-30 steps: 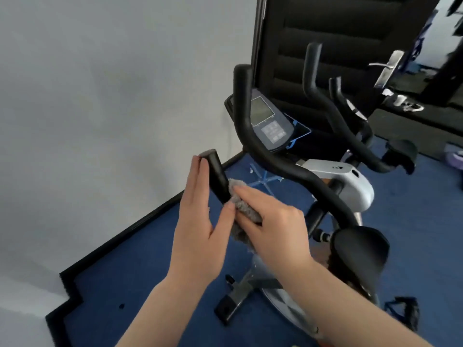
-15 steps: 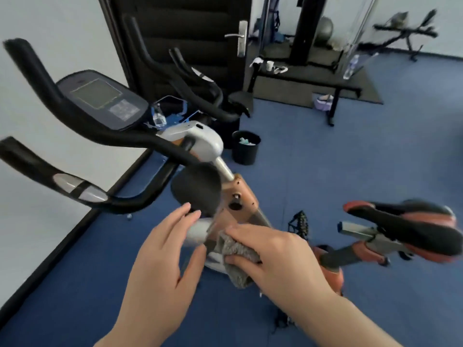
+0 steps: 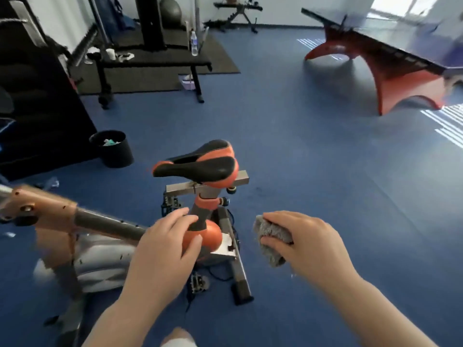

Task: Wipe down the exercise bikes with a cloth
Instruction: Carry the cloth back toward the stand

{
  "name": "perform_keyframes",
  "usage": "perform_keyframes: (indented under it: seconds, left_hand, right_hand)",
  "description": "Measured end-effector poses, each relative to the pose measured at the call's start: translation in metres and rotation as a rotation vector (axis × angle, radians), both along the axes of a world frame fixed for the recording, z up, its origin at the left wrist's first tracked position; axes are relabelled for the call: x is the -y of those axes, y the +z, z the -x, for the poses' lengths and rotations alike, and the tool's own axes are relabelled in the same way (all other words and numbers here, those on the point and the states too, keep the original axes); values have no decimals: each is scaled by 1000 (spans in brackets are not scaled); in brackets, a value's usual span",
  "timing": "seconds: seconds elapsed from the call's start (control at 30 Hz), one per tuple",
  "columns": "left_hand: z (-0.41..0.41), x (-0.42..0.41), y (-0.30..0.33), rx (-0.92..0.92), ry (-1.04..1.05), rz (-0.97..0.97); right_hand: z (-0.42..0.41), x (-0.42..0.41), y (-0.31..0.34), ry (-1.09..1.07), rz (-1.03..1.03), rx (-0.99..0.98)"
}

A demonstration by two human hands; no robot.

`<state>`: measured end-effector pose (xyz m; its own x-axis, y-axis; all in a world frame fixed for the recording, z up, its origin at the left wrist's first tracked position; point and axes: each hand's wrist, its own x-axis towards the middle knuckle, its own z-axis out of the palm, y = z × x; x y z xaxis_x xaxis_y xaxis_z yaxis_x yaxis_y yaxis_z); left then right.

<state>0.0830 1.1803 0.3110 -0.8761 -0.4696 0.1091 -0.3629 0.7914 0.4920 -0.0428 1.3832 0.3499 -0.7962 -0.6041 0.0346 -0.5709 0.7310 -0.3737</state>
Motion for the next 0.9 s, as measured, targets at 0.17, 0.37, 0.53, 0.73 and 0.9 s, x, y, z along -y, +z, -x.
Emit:
perform_keyframes:
  seconds: [0.17, 0.37, 0.53, 0.73, 0.9]
  left_hand:
    - [64, -28, 2, 89, -92, 79]
    - [149, -46, 0, 105, -144, 108]
    - [233, -62, -11, 65, -120, 82]
    - [324, -58, -20, 112, -22, 42]
    - [404, -53, -15, 116, 35, 47]
  right_hand:
    - [49, -57, 3, -178, 7, -8]
    - [112, -79, -9, -235, -35, 33]
    - [187, -85, -26, -195, -39, 33]
    - [300, -62, -29, -35, -136, 95]
    - [382, -33, -19, 102, -142, 43]
